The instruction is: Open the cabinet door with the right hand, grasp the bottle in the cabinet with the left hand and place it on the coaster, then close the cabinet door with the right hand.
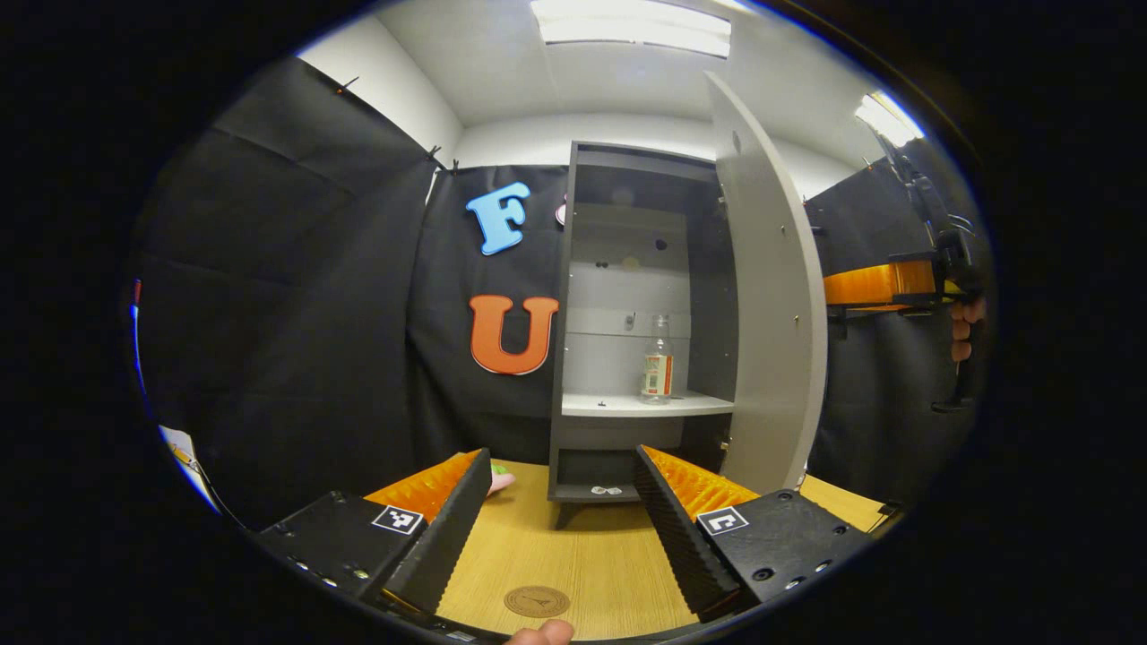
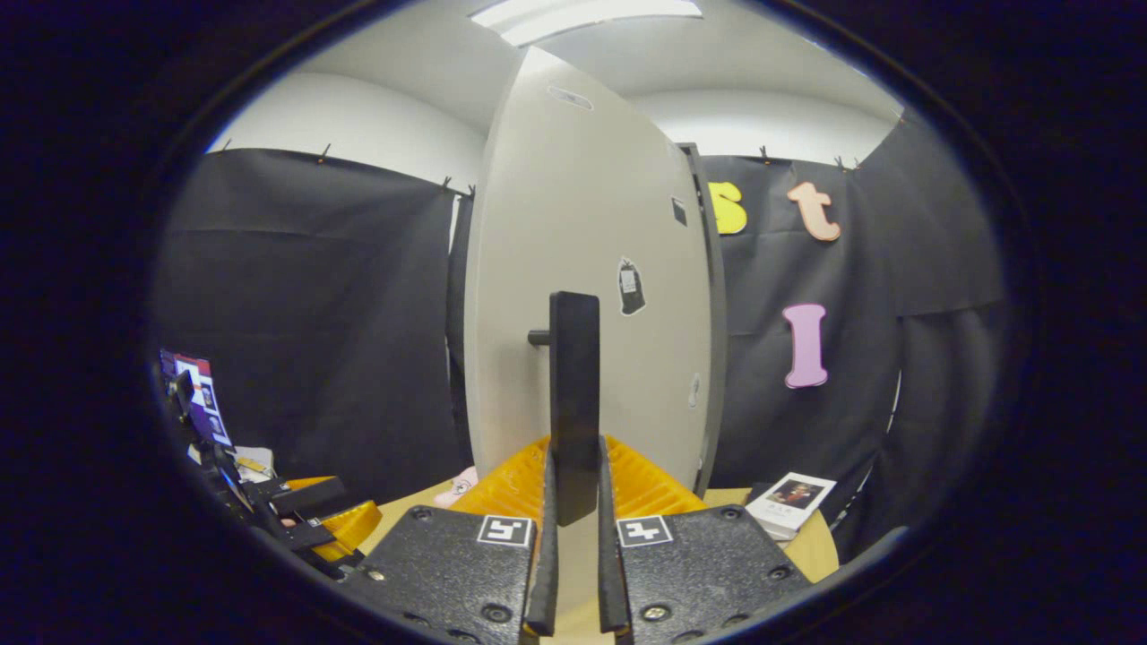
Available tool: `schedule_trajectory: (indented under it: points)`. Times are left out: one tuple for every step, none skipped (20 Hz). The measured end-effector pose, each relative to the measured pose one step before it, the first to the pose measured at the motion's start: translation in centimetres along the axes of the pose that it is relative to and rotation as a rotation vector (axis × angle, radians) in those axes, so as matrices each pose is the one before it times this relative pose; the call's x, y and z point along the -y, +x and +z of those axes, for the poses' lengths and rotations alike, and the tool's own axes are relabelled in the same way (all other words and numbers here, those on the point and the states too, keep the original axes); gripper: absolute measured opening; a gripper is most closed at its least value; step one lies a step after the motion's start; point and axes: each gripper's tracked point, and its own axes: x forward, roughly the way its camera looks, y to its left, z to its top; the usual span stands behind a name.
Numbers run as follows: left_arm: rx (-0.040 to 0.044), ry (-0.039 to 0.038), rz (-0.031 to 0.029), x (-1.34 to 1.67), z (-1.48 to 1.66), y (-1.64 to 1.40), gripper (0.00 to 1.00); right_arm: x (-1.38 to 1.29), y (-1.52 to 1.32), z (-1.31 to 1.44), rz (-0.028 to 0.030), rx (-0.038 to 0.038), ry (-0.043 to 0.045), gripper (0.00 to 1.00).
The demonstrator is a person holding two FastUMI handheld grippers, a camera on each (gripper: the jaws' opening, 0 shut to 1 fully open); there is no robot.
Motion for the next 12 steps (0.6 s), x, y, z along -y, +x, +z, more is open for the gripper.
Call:
schedule_trajectory:
  points:
    - [-0.00451, 0.00152, -0.00468, 0.185, -0.209, -0.044, 0.95, 0.943, -0.641, -0.288, -0.02876, -0.00846, -0.00584, 0.21]
    - [0.00051, 0.00510, 0.00377, 0.099, -0.084, -0.039, 0.95, 0.974, -0.450, -0.405, -0.02422, 0.00557, -0.00534, 0.20]
    - [-0.00058, 0.00560, 0.00329, 0.152, -0.058, -0.058, 0.95, 0.991, -0.116, 0.275, -0.02414, 0.01320, 0.00260, 0.17]
    - [0.00007, 0.00138, -0.00312, 0.290, -0.040, 0.047, 0.95, 0.769, -0.187, 0.360, -0.02390, -0.00224, -0.00314, 0.17]
    - [-0.00045, -0.00154, -0.00829, 0.473, -0.026, 0.094, 0.95, 0.697, -0.187, 0.210, -0.02208, -0.00225, -0.00226, 0.16]
    - [0.00355, -0.00102, -0.01257, 0.409, 0.096, 0.027, 0.95, 0.532, -0.047, -0.058, -0.01639, -0.00101, -0.00433, 0.15]
    - [0.00353, 0.00241, -0.00753, 0.249, 0.127, 0.156, 0.95, 0.455, -0.177, 0.056, -0.01151, -0.00400, -0.00436, 0.14]
    - [0.00373, 0.00429, -0.00092, 0.041, 0.117, 0.085, 0.95, 0.489, -0.061, -0.058, -0.00891, -0.00168, -0.00176, 0.13]
    - [0.00487, 0.00321, -0.00194, 0.062, 0.117, 0.097, 0.95, 0.362, -0.147, 0.000, -0.00686, 0.00060, 0.00133, 0.12]
    - [0.00221, 0.00151, -0.00244, 0.141, 0.017, 0.059, 0.95, 0.305, -0.004, -0.010, -0.00563, 0.00142, 0.00123, 0.11]
    - [0.00191, 0.00085, 0.00057, 0.073, -0.027, -0.047, 0.95, 0.209, -0.086, 0.094, -0.00372, 0.00179, 0.00096, 0.11]
    - [0.00277, -0.00059, -0.00016, 0.088, 0.030, -0.048, 0.95, 0.055, -0.037, 0.047, -0.00330, 0.00244, 0.00542, 0.11]
